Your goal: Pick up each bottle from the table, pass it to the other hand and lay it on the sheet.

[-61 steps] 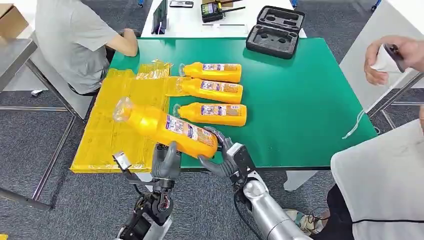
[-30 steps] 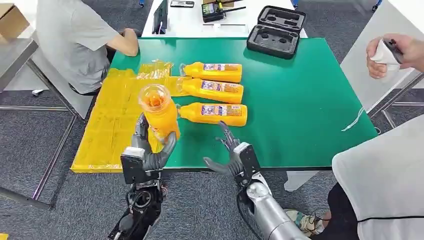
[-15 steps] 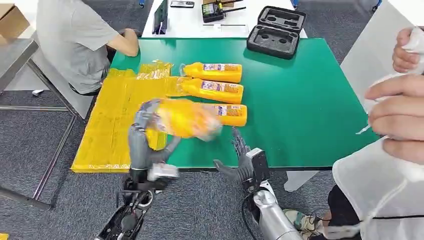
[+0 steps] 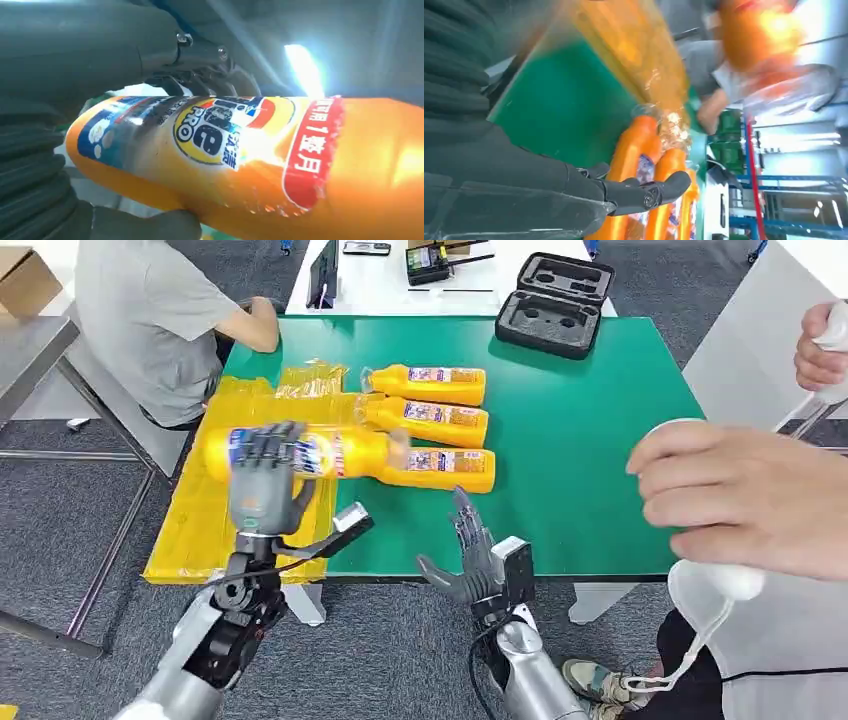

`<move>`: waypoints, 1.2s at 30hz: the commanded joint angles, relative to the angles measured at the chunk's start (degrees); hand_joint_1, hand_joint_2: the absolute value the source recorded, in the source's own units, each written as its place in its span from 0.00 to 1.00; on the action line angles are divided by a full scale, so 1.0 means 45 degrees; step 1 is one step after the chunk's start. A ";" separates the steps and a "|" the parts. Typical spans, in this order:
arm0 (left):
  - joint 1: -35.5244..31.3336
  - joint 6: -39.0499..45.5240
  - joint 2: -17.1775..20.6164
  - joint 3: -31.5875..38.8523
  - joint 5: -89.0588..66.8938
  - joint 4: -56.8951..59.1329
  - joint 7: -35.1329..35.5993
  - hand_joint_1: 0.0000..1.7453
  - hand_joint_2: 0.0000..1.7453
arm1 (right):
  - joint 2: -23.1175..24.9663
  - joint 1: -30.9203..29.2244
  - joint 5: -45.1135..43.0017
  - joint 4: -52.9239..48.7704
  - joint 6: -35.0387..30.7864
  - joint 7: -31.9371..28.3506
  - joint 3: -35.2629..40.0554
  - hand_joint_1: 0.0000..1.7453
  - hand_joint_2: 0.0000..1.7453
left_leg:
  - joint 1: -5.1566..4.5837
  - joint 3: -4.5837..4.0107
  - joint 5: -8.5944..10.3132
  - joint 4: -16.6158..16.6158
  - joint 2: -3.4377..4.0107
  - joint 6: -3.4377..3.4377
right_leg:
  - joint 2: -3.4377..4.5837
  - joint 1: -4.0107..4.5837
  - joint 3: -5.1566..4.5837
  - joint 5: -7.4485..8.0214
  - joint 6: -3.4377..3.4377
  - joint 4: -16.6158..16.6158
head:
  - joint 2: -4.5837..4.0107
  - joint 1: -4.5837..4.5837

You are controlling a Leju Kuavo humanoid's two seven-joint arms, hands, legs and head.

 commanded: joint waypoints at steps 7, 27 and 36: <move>-0.3492 -0.0309 -0.0214 -0.0814 -0.0260 0.7620 0.0447 1.00 1.00 | -0.0017 0.0013 0.0249 -0.0057 0.0504 0.0034 -0.0057 0.00 1.00 | 0.0004 0.0035 -0.0012 0.0005 0.0029 -0.0024 | 0.0025 0.0002 0.0038 -0.0008 -0.0022 -0.0009 | 0.0000 -0.0005; -0.4425 -0.3804 0.0524 0.0246 0.0110 0.8845 0.1938 1.00 1.00 | 0.0099 0.0200 0.0414 0.0282 0.0856 0.0034 -0.0348 0.00 1.00 | 0.0015 0.0038 -0.0028 0.0012 0.0074 -0.0031 | 0.0069 0.0017 0.0032 -0.0010 -0.0029 0.0001 | 0.0000 0.0000; -0.4027 -0.2083 0.0532 0.0258 -0.0234 0.8751 0.2199 0.00 1.00 | 0.0082 0.0054 0.0564 0.0634 0.0833 0.0034 -0.0220 0.00 1.00 | 0.0017 0.0055 -0.0030 0.0002 0.0059 -0.0029 | 0.0054 0.0019 0.0053 -0.0016 -0.0027 -0.0010 | 0.0000 -0.0005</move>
